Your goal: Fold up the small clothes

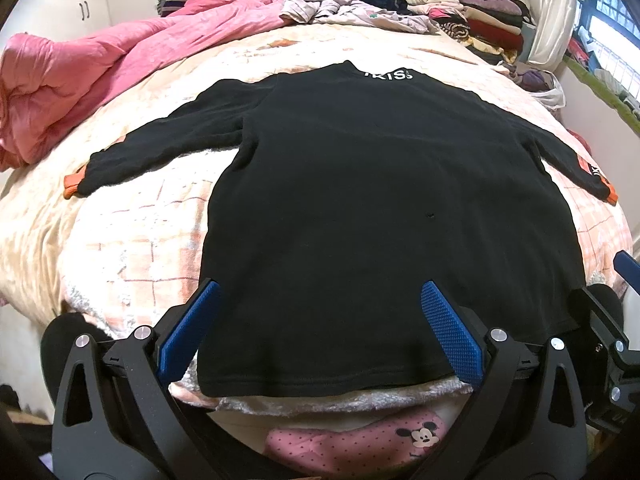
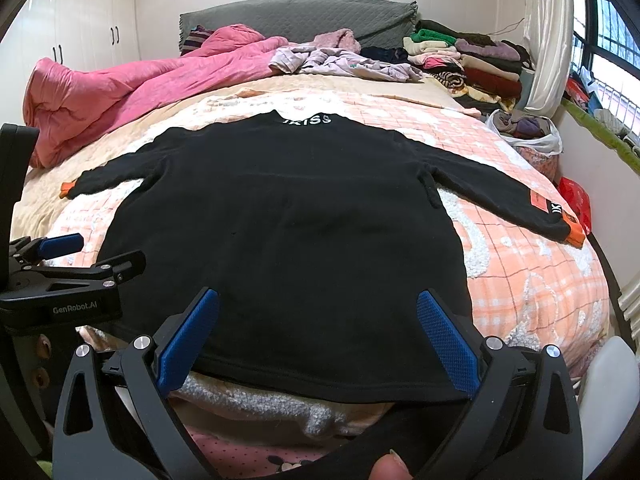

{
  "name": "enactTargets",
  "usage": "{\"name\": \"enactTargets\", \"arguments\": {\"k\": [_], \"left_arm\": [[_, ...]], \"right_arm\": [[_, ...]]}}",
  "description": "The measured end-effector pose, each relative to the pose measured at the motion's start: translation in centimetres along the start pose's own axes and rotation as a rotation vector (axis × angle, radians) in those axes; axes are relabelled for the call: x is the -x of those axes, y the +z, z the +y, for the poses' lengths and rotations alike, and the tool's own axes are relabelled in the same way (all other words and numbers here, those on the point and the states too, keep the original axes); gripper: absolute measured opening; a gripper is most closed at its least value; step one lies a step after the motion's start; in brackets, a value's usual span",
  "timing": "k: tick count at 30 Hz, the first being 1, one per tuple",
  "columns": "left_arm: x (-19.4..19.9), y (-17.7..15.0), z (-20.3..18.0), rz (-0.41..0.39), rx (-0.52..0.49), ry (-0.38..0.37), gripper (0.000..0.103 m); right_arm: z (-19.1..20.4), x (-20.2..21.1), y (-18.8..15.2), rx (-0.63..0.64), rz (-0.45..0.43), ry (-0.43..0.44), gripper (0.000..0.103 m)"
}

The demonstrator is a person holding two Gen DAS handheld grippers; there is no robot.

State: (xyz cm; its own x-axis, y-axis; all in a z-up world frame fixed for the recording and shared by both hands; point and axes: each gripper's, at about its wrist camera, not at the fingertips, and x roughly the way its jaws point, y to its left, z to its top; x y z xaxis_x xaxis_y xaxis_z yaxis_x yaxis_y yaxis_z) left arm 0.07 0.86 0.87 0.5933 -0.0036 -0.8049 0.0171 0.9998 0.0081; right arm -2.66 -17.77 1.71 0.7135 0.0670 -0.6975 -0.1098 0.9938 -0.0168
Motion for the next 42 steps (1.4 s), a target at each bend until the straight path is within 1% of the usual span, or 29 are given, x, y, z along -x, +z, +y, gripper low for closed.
{"name": "enactTargets", "arguments": {"k": [18,30,42], "left_arm": [[0.2,0.2,0.1,-0.005,-0.003,0.002,0.094],[-0.1,0.7,0.7,-0.008,0.013,0.023,0.094],[-1.4,2.5,1.0,0.006,0.033,0.027,0.094]], "right_arm": [[0.1,0.0,0.0,0.000,-0.001,0.002,0.099],[0.0,0.0,0.2,-0.012,-0.009,0.000,0.099],[-1.1,-1.0,1.4,-0.016,-0.016,0.001,0.099]]}}
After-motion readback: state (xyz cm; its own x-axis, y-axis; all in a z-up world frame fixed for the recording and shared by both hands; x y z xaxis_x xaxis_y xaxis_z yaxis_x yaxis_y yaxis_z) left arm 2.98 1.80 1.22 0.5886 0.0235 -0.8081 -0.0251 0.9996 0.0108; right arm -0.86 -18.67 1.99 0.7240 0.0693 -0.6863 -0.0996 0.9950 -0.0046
